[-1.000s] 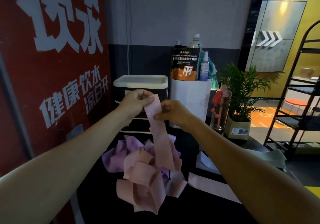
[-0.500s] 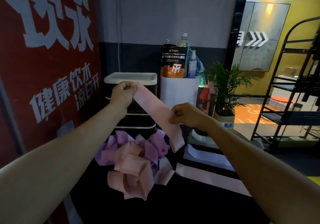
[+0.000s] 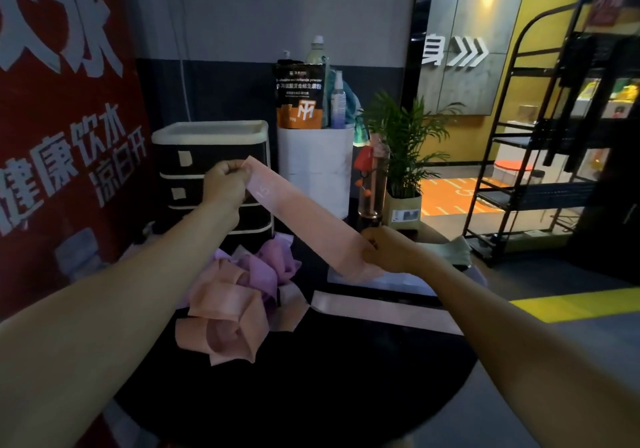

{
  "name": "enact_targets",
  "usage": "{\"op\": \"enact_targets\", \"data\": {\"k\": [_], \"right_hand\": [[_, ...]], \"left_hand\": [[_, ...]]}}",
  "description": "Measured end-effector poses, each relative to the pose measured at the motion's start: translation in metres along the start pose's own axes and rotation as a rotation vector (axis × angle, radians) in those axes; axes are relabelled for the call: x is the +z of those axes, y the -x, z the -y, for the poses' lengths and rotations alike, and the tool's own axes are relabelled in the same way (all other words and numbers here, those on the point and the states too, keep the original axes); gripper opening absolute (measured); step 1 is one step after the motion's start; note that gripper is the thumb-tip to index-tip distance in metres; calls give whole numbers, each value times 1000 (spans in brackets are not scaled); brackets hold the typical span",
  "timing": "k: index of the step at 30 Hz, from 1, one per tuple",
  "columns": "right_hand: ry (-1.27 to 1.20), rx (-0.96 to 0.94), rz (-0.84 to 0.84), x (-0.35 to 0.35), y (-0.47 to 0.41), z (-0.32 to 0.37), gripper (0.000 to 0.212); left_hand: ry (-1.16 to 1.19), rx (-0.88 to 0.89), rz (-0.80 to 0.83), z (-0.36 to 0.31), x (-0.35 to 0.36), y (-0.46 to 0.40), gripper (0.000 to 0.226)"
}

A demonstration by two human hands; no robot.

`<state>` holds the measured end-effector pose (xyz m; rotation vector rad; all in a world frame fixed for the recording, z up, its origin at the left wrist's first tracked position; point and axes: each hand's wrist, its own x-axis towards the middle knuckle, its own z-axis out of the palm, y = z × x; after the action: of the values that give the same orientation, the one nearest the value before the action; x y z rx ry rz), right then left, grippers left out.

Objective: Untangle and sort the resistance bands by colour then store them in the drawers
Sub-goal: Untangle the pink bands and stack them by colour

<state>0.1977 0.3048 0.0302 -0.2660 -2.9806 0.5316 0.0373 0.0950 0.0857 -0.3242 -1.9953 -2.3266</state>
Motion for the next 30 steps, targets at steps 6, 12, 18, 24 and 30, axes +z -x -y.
{"op": "enact_targets", "data": {"k": [6, 12, 18, 24, 30], "right_hand": [[-122, 79, -46, 4, 35, -30, 5], [-726, 292, -136, 16, 78, -57, 9], [-977, 468, -192, 28, 102, -74, 19], [-960, 676, -224, 44, 110, -86, 23], [-1051, 648, -125, 56, 121, -81, 36]], "left_hand": [[-1, -60, 2, 23, 13, 13, 6], [-72, -159, 8, 54, 20, 27, 23], [-136, -217, 44, 76, 37, 48, 22], [-265, -214, 107, 101, 51, 68, 13], [-355, -221, 177, 115, 51, 75, 26]]}}
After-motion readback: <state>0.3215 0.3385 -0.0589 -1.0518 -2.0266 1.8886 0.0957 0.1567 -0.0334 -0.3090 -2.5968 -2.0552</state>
